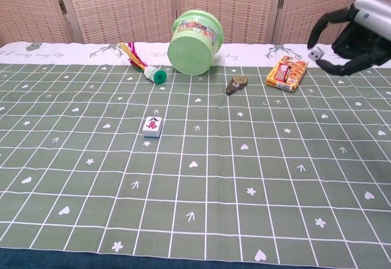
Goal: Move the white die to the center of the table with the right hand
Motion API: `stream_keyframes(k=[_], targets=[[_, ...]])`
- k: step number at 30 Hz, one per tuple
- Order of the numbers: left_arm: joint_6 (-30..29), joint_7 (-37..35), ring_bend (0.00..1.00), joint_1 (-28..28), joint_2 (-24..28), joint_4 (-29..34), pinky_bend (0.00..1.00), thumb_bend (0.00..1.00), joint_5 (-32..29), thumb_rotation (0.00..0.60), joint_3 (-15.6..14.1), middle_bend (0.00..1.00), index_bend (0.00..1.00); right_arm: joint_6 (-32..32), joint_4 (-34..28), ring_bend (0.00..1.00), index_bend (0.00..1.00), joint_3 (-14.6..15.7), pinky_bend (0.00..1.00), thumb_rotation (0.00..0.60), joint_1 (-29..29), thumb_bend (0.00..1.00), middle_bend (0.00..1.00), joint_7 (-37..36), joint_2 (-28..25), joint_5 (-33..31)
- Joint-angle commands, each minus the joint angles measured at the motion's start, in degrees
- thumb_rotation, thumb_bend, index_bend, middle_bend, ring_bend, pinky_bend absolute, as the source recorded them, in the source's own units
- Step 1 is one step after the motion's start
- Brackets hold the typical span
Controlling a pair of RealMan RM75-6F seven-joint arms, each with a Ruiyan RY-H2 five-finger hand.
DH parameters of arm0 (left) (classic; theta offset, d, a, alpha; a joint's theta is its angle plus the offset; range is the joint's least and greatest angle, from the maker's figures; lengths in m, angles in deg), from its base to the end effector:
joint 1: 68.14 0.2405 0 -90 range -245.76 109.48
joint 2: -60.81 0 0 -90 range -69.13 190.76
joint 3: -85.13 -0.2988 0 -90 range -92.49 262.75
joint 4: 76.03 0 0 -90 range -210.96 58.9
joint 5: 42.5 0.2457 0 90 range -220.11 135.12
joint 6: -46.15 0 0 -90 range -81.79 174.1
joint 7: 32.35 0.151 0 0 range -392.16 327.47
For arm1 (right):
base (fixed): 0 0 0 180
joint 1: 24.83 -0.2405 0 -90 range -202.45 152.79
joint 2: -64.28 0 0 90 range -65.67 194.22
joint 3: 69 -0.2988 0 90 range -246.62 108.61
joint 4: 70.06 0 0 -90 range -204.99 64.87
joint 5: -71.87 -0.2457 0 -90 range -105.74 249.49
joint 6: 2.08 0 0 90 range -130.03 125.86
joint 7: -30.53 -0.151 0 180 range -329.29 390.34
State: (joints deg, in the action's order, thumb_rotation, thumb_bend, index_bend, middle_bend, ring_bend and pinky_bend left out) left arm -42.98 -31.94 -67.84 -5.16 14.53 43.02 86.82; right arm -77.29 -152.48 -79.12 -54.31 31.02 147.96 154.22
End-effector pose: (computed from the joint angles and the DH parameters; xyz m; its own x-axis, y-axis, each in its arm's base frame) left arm -0.3815 0.1558 0.1435 0.4037 -0.0117 0.9148 0.9121 0.0827 -0.4015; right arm -0.2373 -0.3541 0.0317 0.2234 0.0330 0.9742 -0.9139 -0.3405 0.2212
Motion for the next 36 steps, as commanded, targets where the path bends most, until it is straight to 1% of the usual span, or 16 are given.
stream_keyframes(k=[1, 10, 12, 14, 16, 19, 21, 24, 25, 28, 30, 32, 36], targets=[[0.1, 0.0, 0.03, 0.0, 0.1, 0.1, 0.09, 0.39, 0.1, 0.6, -0.1, 0.02, 0.23, -1.6, 0.2, 1.0, 0.01, -0.5, 0.96, 0.6, 1.4, 0.31, 0.95, -1.3, -0.8, 1.2], [0.4, -0.1, 0.03, -0.2, 0.7, 0.3, 0.09, 0.39, -0.2, 0.6, 0.2, 0.02, 0.23, -1.5, -1.2, 1.0, 0.0, 0.1, 0.96, 0.6, 3.0, 0.31, 0.94, 0.2, -3.3, 0.3], [0.6, -0.4, 0.03, -0.3, 0.7, 0.3, 0.09, 0.39, -0.3, 0.6, 0.2, 0.02, 0.23, -0.6, -2.2, 1.0, 0.0, 0.8, 0.96, 0.6, 3.6, 0.31, 0.93, 1.6, -5.1, -0.3], [0.7, -0.6, 0.03, -0.2, 0.6, 0.1, 0.09, 0.39, -0.6, 0.6, 0.2, 0.02, 0.23, 0.5, -3.9, 0.99, 0.0, 1.6, 0.96, 0.6, 4.3, 0.31, 0.89, 3.9, -7.4, -1.2], [1.1, -0.7, 0.03, -0.3, 0.6, -0.2, 0.09, 0.39, -0.9, 0.6, 0.2, 0.02, 0.23, 1.1, -6.2, 0.95, 0.0, 2.6, 0.95, 0.6, 5.3, 0.31, 0.84, 6.6, -10.1, -2.1], [1.1, -0.8, 0.03, -0.4, 0.5, -0.4, 0.09, 0.39, -0.9, 0.6, 0.2, 0.02, 0.23, 0.6, -9.2, 0.83, 0.04, 4.0, 0.88, 0.6, 7.4, 0.31, 0.75, 9.0, -13.3, -2.7], [1.0, -0.8, 0.03, -0.4, 0.4, -0.4, 0.09, 0.39, -0.8, 0.6, 0.3, 0.02, 0.23, -0.4, -10.7, 0.73, 0.06, 5.2, 0.81, 0.6, 9.1, 0.3, 0.66, 9.4, -15.2, -2.5], [1.1, -0.7, 0.03, -0.6, 0.1, -0.5, 0.09, 0.39, -0.7, 0.6, 0.4, 0.02, 0.23, -2.5, -11.9, 0.59, 0.07, 6.4, 0.72, 0.6, 11.3, 0.3, 0.53, 8.5, -17.0, -1.7], [1.2, -0.6, 0.03, -0.7, 0.0, -0.5, 0.09, 0.39, -0.6, 0.6, 0.4, 0.02, 0.23, -3.9, -12.1, 0.53, 0.07, 7.0, 0.67, 0.6, 12.7, 0.3, 0.47, 7.7, -17.6, -1.2], [1.0, -0.3, 0.02, -0.9, -0.3, -0.4, 0.09, 0.39, -0.2, 0.6, 0.5, 0.02, 0.23, -7.4, -12.0, 0.38, 0.07, 8.4, 0.55, 0.6, 15.6, 0.3, 0.36, 5.6, -18.6, 0.6], [0.8, -0.1, 0.03, -1.1, -0.5, -0.2, 0.09, 0.39, 0.2, 0.6, 0.6, 0.02, 0.23, -9.7, -11.7, 0.32, 0.07, 9.1, 0.49, 0.6, 17.6, 0.3, 0.33, 4.3, -19.0, 1.6], [0.7, 0.1, 0.02, -1.2, -0.6, -0.1, 0.09, 0.39, 0.5, 0.6, 0.5, 0.02, 0.23, -11.2, -11.3, 0.29, 0.07, 9.9, 0.46, 0.6, 19.0, 0.3, 0.32, 3.1, -19.4, 2.7], [0.5, 0.7, 0.03, -1.5, -0.7, 0.4, 0.09, 0.39, 1.0, 0.6, 0.6, 0.02, 0.23, -14.1, -11.0, 0.28, 0.07, 11.3, 0.44, 0.6, 21.9, 0.3, 0.32, 0.7, -20.2, 4.7]])
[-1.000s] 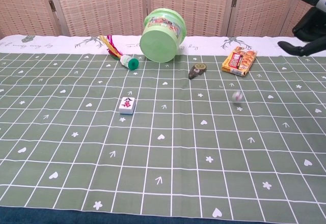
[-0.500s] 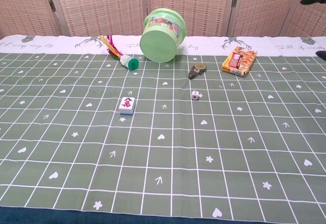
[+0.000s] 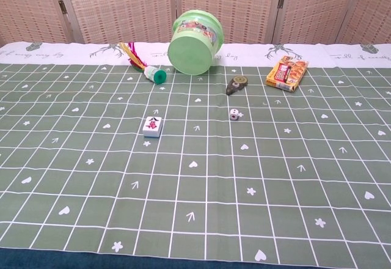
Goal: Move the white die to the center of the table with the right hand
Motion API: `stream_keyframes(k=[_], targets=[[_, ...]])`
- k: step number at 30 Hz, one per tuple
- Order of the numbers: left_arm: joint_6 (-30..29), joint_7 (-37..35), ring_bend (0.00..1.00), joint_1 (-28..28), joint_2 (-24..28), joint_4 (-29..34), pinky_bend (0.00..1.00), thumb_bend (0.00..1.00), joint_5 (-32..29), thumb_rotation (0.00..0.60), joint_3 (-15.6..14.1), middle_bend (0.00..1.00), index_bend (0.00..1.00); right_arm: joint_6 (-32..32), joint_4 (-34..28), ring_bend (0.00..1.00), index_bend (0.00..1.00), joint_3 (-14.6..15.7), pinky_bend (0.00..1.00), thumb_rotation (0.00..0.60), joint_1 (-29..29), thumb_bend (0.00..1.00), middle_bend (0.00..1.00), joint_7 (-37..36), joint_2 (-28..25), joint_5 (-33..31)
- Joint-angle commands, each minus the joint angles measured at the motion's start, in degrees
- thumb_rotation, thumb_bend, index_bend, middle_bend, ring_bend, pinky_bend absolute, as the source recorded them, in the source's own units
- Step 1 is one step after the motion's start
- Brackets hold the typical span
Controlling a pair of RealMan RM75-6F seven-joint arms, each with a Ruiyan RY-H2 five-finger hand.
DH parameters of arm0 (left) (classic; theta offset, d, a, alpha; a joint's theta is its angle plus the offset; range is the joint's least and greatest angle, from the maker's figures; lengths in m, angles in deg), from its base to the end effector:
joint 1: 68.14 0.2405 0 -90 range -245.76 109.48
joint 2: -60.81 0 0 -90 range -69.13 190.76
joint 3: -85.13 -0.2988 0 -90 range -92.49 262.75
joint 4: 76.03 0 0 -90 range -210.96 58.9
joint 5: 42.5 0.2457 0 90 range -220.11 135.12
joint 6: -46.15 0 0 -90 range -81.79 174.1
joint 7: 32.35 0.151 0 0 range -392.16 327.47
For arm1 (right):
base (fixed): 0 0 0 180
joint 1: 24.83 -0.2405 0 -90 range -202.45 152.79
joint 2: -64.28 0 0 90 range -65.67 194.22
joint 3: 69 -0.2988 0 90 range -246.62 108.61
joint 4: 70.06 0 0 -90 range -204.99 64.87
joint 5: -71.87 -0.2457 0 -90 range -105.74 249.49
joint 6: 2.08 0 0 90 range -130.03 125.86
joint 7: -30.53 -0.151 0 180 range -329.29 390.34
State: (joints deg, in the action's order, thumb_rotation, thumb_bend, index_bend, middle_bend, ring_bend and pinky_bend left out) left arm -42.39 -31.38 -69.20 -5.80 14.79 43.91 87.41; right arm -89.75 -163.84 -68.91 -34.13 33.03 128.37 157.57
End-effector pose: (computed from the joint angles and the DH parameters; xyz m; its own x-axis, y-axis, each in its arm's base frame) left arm -0.3733 0.1674 0.1380 0.3976 -0.0207 0.9173 0.9170 0.0453 -0.3964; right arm -0.3450 -0.2086 0.1418 0.4154 0.0221 0.9094 -0.9064 -0.0743 0.4158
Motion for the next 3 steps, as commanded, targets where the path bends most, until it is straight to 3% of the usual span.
stream_keyframes(k=[1, 3], targets=[[-0.1, 0.3, 0.03, -0.1, -0.1, 0.2, 0.09, 0.39, 0.2, 0.6, 0.0, 0.02, 0.23, -2.2, 0.4, 0.28, 0.07, 1.3, 0.44, 0.6, 2.2, 0.31, 0.32, -1.6, -0.6, 1.7], [0.0, 0.6, 0.03, -0.3, -0.1, 0.5, 0.09, 0.39, 0.4, 0.6, 0.0, 0.02, 0.23, -2.6, 0.7, 0.28, 0.07, 1.6, 0.44, 0.6, 2.9, 0.31, 0.32, -2.3, -0.5, 2.3]])
